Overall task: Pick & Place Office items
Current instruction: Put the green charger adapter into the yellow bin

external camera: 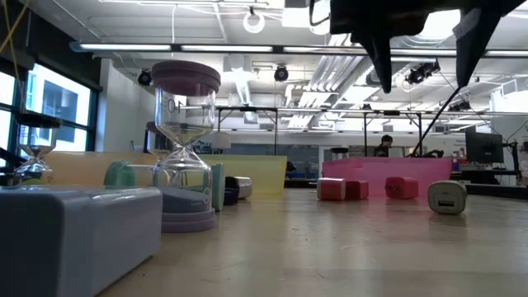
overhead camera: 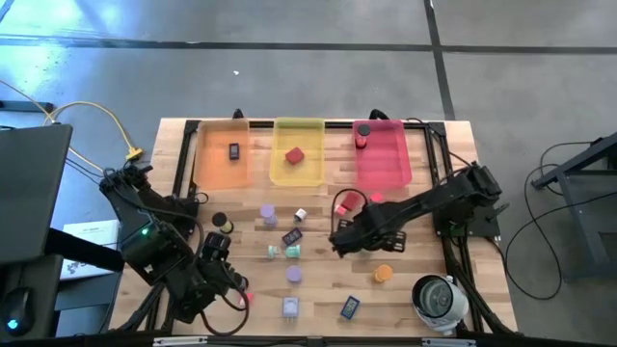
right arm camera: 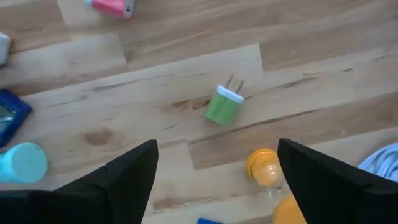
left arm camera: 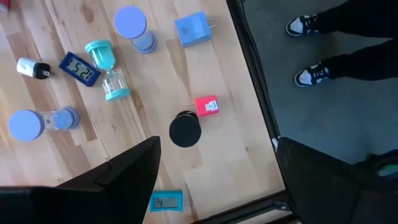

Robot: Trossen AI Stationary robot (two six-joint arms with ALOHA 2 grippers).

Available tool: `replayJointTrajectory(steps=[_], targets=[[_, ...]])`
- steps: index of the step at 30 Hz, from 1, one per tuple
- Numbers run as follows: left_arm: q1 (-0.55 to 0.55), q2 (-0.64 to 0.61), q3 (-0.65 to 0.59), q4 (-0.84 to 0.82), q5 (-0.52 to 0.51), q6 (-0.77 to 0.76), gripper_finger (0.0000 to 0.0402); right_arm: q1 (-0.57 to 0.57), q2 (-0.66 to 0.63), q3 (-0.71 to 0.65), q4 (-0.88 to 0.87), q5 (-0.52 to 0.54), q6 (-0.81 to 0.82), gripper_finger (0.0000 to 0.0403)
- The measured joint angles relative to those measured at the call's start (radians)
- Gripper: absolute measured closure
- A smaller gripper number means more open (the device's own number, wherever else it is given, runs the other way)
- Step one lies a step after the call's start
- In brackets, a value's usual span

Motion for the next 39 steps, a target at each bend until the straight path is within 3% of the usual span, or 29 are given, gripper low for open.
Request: replayJointTrajectory(steps=[16, 21, 29, 39], targets=[[-0.065, 0.000, 0.000, 0.000, -0.034, 0.009, 0.0087, -0.028, 0.023, -0.003, 0.040, 0.008, -0.051, 0.0082], [-0.078, 0.000, 0.000, 0.000, -0.034, 0.009, 0.0087, -0.025, 0.022, -0.073, 0.187, 0.002, -0.051, 0.0082], [-0.077, -0.006, 0.000, 0.000, -0.041, 0.013, 0.0087, -0.028, 0.023, -0.230, 0.269, -0.097, -0.017, 0.0082], [-0.058, -0.012, 0.000, 0.000, -0.064, 0.026, 0.0087, -0.045, 0.022, -0.349, 0.433, -0.131, -0.022, 0.0082]])
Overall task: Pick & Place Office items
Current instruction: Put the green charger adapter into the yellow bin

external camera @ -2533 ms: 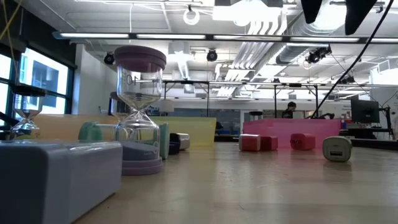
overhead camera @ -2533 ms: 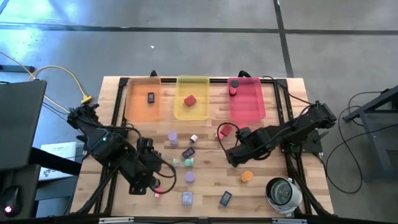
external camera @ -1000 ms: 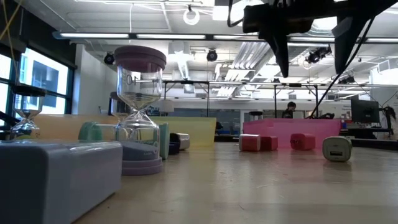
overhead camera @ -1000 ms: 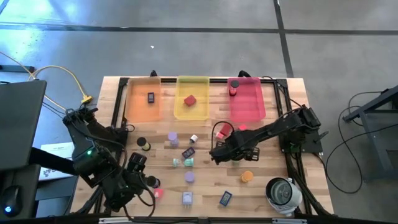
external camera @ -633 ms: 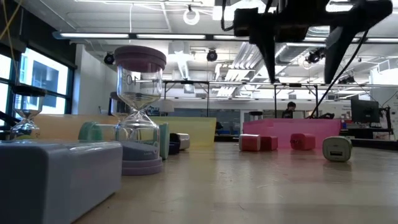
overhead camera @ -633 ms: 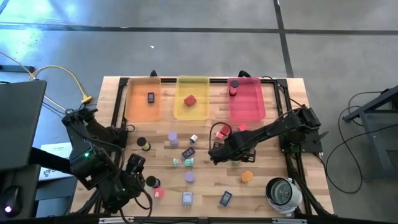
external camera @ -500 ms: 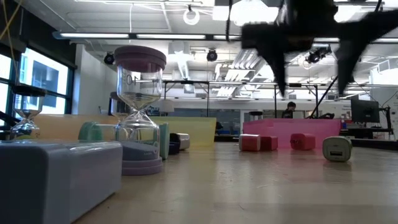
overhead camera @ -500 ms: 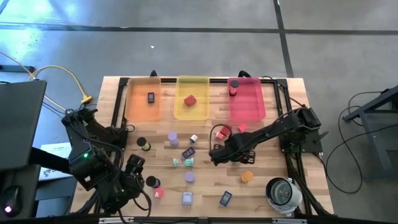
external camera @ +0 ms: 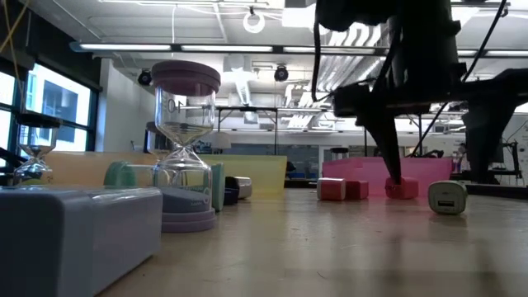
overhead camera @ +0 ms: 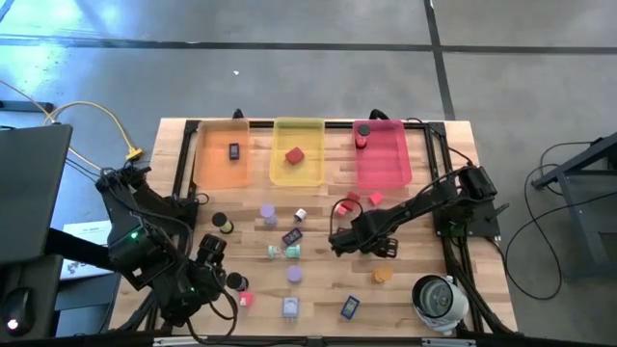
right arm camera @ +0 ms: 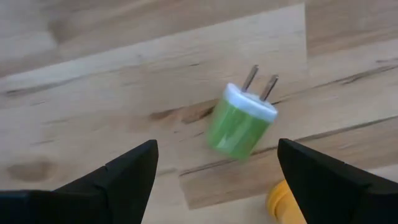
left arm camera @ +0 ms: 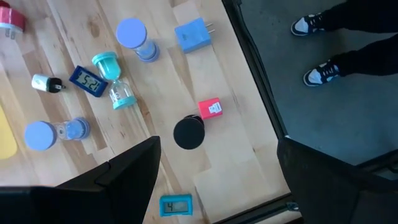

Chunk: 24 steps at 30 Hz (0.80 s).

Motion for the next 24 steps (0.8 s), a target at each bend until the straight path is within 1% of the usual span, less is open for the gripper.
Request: replayJointTrajectory(steps=[7, 14, 24], targets=[[-0.001, 0.000, 0.000, 0.000, 0.000, 0.006, 0.0087, -0.008, 0.000, -0.014, 0.003, 0.020, -0.003, 0.0082], [-0.001, 0.000, 0.000, 0.000, 0.000, 0.006, 0.0087, -0.023, 0.000, -0.014, 0.029, 0.014, 0.016, 0.0082], [-0.001, 0.000, -0.001, 0.000, 0.000, 0.006, 0.0087, -0.027, 0.000, -0.014, 0.034, 0.057, 0.000, 0.0082]])
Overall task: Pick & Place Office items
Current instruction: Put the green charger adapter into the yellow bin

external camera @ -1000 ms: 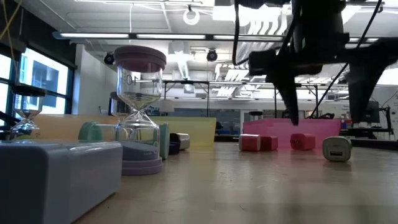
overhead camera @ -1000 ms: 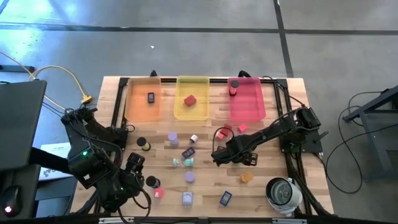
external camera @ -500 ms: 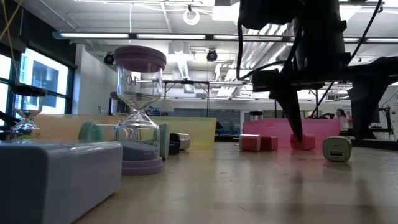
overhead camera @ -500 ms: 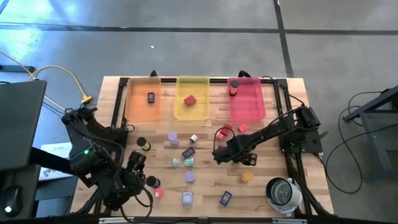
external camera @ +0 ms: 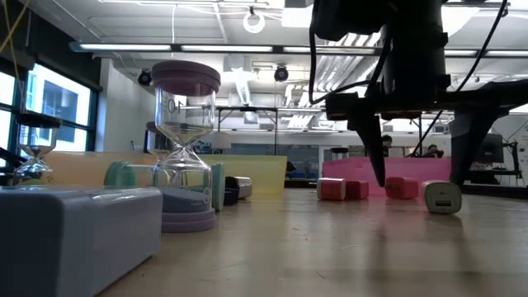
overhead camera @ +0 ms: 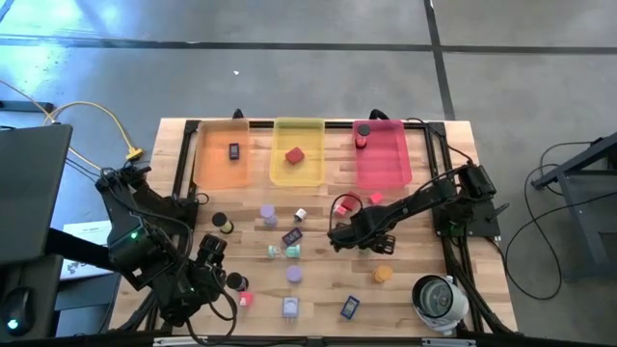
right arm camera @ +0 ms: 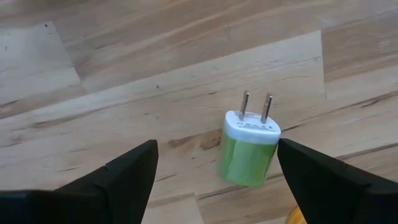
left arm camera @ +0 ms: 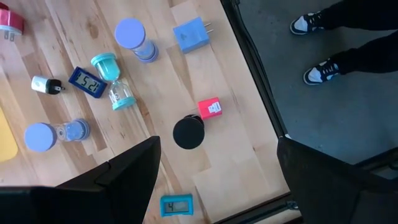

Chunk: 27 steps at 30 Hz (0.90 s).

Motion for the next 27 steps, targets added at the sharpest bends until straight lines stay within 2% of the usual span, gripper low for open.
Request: replayJointTrajectory(steps=[17, 21, 27], targets=[[-0.005, 0.000, -0.005, 0.000, 0.000, -0.024, 0.0087, 0.000, 0.000, -0.069, 0.079, -0.023, 0.041, 0.0085], [-0.005, 0.000, -0.005, 0.000, 0.000, -0.028, 0.0087, 0.000, 0.000, -0.091, 0.117, -0.024, 0.041, 0.0113], [-0.005, 0.000, -0.005, 0.000, 0.000, -0.034, 0.0087, 0.000, 0.000, -0.095, 0.122, -0.020, 0.041, 0.0190]])
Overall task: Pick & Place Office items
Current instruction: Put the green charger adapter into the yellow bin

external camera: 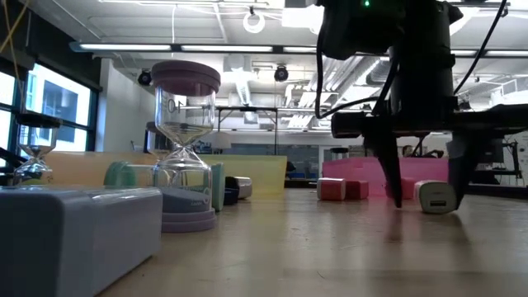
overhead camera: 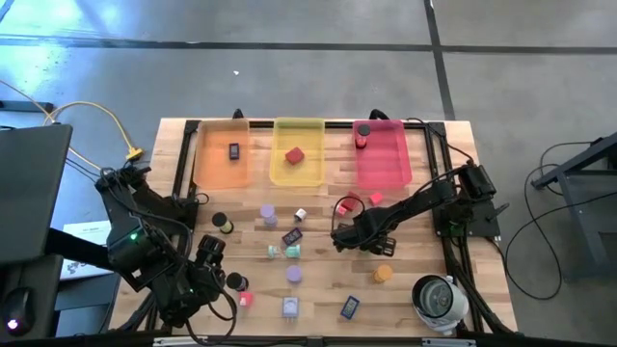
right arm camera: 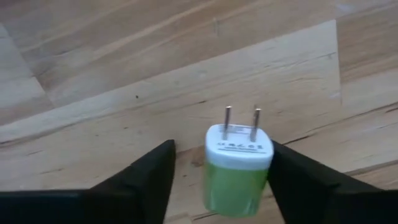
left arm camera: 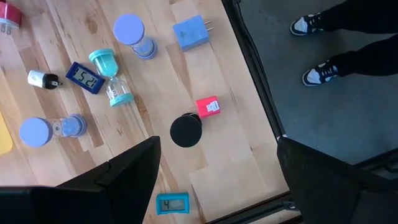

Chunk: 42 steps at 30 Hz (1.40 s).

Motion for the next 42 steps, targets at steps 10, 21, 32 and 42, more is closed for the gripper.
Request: replayJointTrajectory(steps=[10, 21, 32, 42], targets=[[-0.001, 0.000, 0.000, 0.000, 0.003, -0.001, 0.0087, 0.000, 0.000, 0.000, -0.001, 0.000, -0.054, 0.0283], [-0.027, 0.001, 0.000, 0.000, -0.041, -0.106, 0.0087, 0.038, -0.059, 0.001, -0.015, 0.090, -0.155, 0.0283], [0.094, -0.018, 0.000, 0.001, -0.061, -0.180, 0.0087, 0.166, -0.302, 0.060, 0.002, 0.564, -0.239, 0.0283], [0.267, -0.059, 0.001, -0.001, -0.068, -0.081, 0.0087, 0.161, -0.469, 0.068, 0.319, 0.846, -0.641, 0.0283]])
